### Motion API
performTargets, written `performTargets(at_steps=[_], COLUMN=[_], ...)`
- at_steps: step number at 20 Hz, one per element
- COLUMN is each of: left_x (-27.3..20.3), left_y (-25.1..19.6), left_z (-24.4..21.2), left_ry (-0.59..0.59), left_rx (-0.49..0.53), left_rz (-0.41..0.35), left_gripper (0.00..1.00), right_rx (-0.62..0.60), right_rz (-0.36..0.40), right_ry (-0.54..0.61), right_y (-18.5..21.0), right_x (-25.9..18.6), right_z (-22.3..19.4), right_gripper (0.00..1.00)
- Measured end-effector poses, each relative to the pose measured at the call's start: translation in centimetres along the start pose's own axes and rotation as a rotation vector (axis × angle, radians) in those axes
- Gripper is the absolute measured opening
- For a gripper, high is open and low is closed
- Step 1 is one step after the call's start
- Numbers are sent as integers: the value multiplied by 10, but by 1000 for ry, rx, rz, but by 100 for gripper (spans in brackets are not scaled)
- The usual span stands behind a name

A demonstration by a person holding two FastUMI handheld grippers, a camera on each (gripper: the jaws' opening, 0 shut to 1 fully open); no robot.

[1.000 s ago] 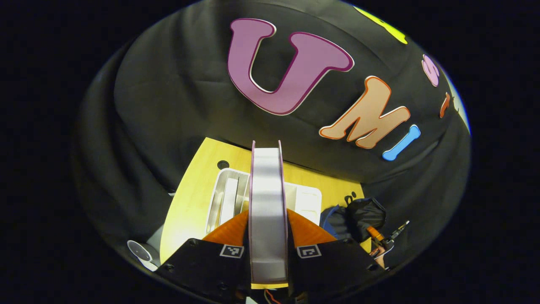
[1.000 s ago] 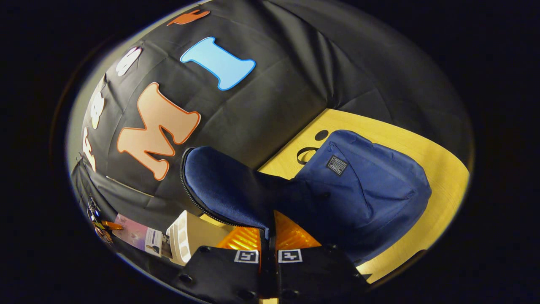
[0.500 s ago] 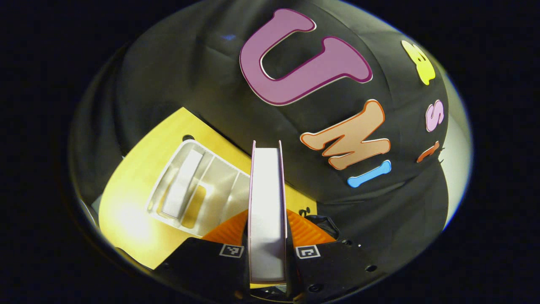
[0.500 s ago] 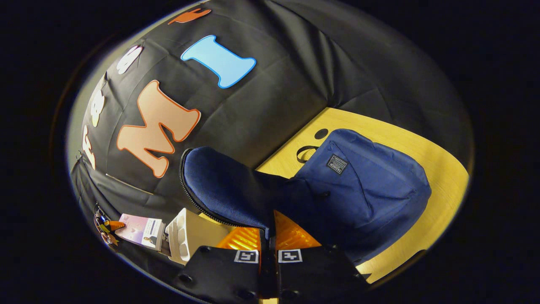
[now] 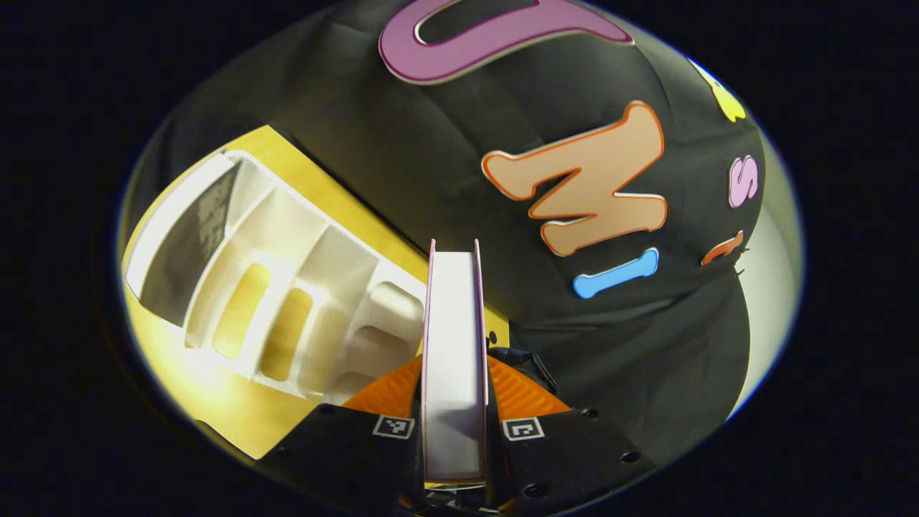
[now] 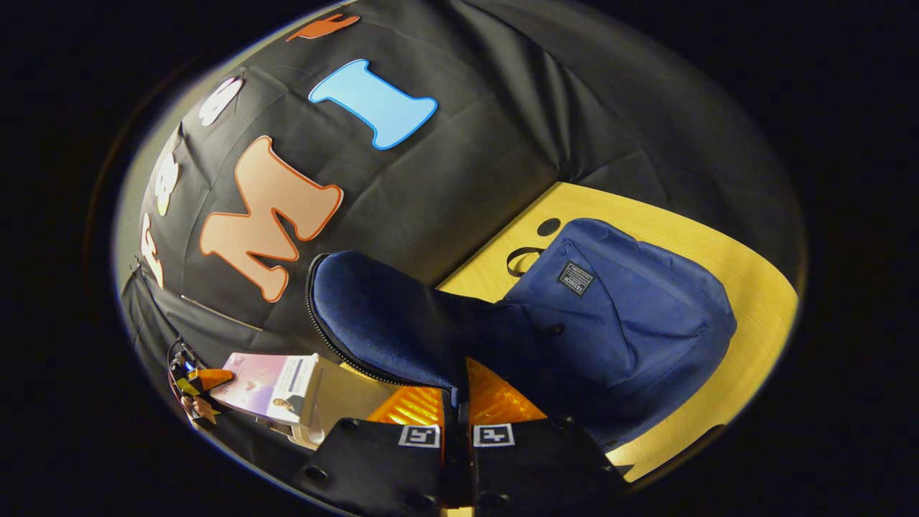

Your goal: Open the schoolbag, grab two books from the bookshelf and put them into the schoolbag.

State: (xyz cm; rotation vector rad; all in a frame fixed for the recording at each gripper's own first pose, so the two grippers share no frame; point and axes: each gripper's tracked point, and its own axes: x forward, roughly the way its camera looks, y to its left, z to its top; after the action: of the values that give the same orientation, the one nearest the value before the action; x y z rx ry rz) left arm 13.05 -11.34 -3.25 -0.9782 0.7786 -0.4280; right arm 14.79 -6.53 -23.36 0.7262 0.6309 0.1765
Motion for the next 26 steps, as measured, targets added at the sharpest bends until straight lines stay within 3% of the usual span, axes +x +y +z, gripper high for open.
performTargets(at_steps=[8, 17, 26], left_x=[105, 193, 258], left_y=[-14, -9, -35], left_z=[-78, -153, -228], left_ry=[108, 178, 208], left_rx=[-16, -65, -205], left_rz=[-39, -25, -71], left_gripper=[30, 30, 30], right_rx=[-19, -44, -38], right_rz=[9, 41, 92], right_ry=[-26, -58, -90], right_y=[3, 10, 14], right_x=[-6, -15, -24], right_z=[7, 20, 25], right_gripper=[3, 3, 3])
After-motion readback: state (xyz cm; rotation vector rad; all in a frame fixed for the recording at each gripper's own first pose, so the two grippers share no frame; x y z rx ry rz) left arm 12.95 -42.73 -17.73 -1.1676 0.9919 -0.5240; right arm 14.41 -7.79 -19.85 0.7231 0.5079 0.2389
